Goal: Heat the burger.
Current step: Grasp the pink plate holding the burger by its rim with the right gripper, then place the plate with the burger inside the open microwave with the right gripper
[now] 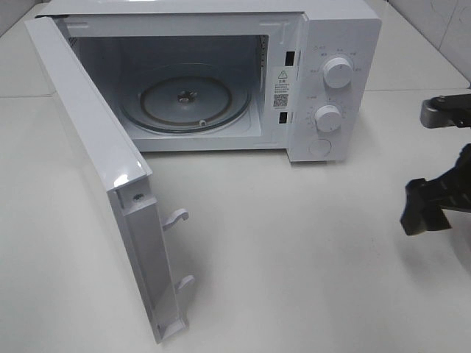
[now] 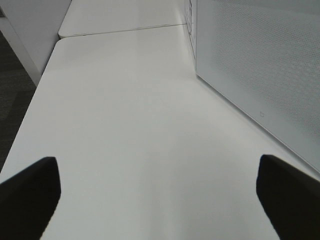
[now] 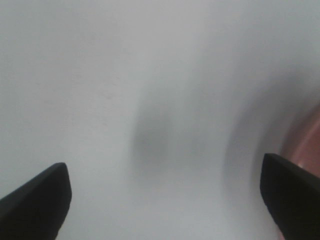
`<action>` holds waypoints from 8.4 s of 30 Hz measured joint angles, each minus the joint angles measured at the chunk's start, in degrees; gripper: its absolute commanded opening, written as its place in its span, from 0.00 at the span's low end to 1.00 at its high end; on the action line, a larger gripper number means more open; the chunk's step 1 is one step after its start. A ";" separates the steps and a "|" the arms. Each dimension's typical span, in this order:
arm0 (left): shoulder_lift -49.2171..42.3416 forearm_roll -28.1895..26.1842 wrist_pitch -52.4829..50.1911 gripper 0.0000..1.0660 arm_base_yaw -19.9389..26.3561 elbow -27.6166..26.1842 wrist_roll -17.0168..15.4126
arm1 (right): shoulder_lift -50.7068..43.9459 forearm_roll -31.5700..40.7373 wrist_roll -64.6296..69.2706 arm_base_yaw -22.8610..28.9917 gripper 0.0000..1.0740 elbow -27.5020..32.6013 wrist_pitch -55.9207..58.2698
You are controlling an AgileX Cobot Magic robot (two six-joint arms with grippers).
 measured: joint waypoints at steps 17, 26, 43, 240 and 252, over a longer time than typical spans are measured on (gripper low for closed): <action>0.00 0.00 0.00 0.94 0.00 0.00 0.00 | 10.49 -8.77 0.23 -14.95 0.91 -0.17 -1.03; 0.00 0.00 0.00 0.94 0.00 0.00 0.00 | 15.53 -8.19 -0.63 -17.99 0.89 -0.52 -1.89; 0.00 0.00 0.00 0.94 0.00 0.00 0.00 | 18.79 -6.88 -7.56 -18.33 0.47 -2.52 -1.95; 0.00 0.00 0.00 0.94 0.00 0.00 0.00 | 24.41 -17.36 -62.34 37.07 0.00 -30.83 -10.26; 0.00 0.00 0.00 0.94 0.00 0.00 0.00 | 27.27 -17.36 -62.34 37.07 0.00 -35.01 -8.37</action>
